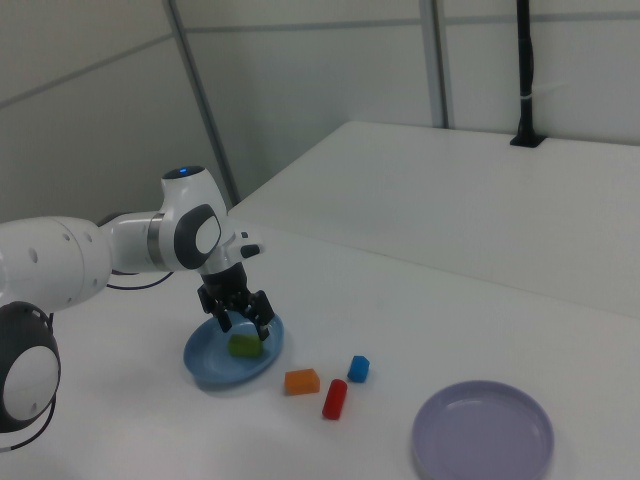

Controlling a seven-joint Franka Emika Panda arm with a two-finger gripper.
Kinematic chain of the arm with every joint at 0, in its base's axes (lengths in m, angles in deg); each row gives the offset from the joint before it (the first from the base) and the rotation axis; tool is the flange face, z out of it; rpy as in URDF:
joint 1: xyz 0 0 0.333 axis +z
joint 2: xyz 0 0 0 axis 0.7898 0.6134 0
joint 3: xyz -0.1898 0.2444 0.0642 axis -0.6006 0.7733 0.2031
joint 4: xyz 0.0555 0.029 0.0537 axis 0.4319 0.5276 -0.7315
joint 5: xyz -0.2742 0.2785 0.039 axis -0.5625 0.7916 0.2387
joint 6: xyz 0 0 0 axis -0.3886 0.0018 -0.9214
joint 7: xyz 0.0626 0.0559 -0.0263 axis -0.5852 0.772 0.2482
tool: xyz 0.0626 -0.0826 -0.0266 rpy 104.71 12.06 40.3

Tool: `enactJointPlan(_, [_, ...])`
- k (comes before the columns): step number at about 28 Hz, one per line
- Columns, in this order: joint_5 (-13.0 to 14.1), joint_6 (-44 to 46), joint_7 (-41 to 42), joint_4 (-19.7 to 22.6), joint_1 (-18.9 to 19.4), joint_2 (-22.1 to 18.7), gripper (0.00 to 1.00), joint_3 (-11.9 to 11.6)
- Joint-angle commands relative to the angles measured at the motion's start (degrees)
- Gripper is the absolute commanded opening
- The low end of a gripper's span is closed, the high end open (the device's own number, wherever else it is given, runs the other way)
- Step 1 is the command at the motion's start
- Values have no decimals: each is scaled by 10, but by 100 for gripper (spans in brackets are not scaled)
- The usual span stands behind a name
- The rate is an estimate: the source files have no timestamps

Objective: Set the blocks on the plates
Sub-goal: 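Carry the green block onto the light blue plate and release, then move the gripper up and over to the orange block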

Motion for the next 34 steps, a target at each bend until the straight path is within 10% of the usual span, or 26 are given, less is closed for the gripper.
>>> enactJointPlan(1, [-10,15,-23,8,0,-23,100,-12])
enactJointPlan(12, [-10,34,21,11,-23,-24,100,-85])
enactJointPlan(23, [-5,72,291,21,-61,-25,100,-85])
enactJointPlan(34, [-6,104,386,56,-60,-39,100,-81])
